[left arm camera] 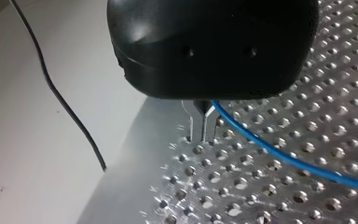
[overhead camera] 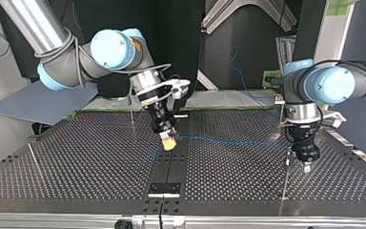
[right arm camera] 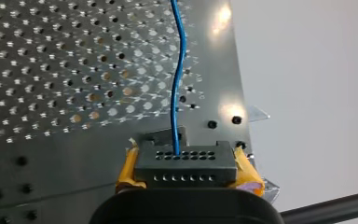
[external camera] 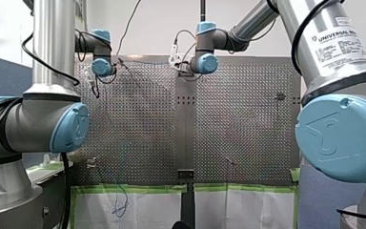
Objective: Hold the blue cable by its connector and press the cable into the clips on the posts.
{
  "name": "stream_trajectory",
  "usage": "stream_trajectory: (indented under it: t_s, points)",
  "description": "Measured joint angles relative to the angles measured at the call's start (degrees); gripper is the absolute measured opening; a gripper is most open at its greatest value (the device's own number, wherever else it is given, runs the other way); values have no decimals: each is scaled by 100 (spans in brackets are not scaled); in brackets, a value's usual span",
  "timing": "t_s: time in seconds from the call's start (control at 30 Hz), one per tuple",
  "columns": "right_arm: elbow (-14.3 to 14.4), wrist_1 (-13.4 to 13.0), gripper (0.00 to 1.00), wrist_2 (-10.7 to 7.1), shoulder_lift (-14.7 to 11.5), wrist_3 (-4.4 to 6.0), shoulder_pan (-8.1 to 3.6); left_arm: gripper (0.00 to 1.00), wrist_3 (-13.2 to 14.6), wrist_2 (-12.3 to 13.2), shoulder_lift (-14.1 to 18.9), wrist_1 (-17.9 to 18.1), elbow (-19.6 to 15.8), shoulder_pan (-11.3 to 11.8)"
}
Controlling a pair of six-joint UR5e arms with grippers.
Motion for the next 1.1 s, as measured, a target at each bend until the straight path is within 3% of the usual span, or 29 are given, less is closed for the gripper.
stream_trajectory:
  t_s: [0.53, 0.83, 1.1]
  points:
    - [-358, 16, 0, -162, 32, -20, -144, 0, -113, 1, -26, 74, 45, 35]
    - [-373, 98, 0, -236, 35, -243, -13, 0, -130, -26, -21, -23, 45, 39]
    - [-374, 110, 0, -242, 35, -272, 30, 0, -189, -31, -17, -75, 45, 63]
